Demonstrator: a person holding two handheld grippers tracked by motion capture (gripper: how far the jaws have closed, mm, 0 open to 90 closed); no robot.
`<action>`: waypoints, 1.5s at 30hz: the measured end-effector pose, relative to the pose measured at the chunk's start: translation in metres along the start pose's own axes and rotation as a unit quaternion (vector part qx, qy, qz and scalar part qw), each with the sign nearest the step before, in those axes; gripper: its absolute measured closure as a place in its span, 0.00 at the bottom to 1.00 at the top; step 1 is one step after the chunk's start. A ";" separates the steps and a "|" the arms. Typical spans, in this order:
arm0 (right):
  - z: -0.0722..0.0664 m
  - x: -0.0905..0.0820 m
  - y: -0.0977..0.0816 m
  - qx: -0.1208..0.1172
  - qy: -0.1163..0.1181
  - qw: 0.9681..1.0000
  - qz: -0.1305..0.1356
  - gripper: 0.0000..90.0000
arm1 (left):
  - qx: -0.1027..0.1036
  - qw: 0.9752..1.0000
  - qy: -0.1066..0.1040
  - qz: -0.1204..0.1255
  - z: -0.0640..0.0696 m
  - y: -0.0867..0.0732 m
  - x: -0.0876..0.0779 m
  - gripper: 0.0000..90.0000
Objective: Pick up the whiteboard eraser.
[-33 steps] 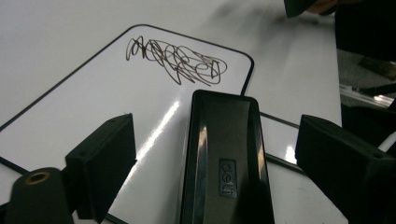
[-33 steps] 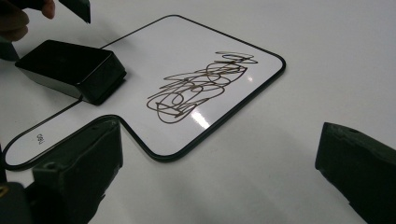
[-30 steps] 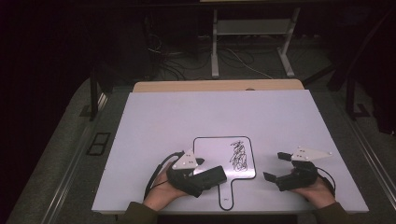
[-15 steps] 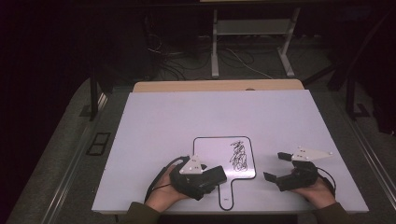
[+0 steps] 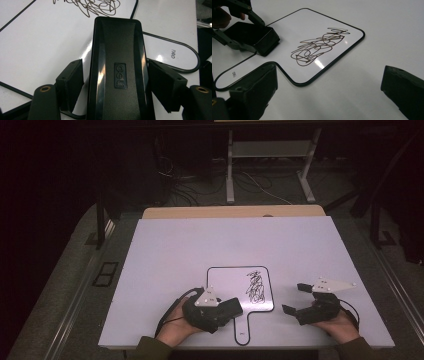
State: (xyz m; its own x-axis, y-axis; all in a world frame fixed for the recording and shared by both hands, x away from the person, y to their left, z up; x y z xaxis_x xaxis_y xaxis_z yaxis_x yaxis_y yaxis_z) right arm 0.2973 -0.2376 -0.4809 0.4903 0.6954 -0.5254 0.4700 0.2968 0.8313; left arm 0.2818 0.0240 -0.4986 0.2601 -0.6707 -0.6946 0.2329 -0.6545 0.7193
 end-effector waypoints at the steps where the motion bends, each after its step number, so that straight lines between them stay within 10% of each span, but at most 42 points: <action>1: 0.000 0.000 0.000 0.000 0.000 1.000 0.000 0.00 | -0.001 1.000 0.001 -0.001 0.000 0.000 0.000 0.33; 33: 0.000 0.000 0.000 -0.001 0.001 1.000 0.001 0.00 | 0.000 1.000 -0.008 -0.022 -0.001 -0.001 0.001 0.43; 45: 0.002 0.001 0.002 0.006 0.003 1.000 0.003 0.00 | -0.038 0.999 -0.021 -0.018 -0.003 0.001 -0.001 0.43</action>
State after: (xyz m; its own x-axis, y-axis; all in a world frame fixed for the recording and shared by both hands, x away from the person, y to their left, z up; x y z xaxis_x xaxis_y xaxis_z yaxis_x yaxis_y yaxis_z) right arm 0.3005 -0.2376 -0.4805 0.4891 0.7013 -0.5185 0.4754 0.2840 0.8327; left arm 0.2846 0.0250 -0.4975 0.2109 -0.6629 -0.7183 0.3129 -0.6504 0.6921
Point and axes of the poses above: each handheld gripper's, and its own axes: x roughly forward along the jaws, y roughly out of its top, z roughly to its right, the point moved 8 cm from there along x, roughly forward along the jaws, and after that the axes turned 2 degrees about y, right-handed, at the moved point
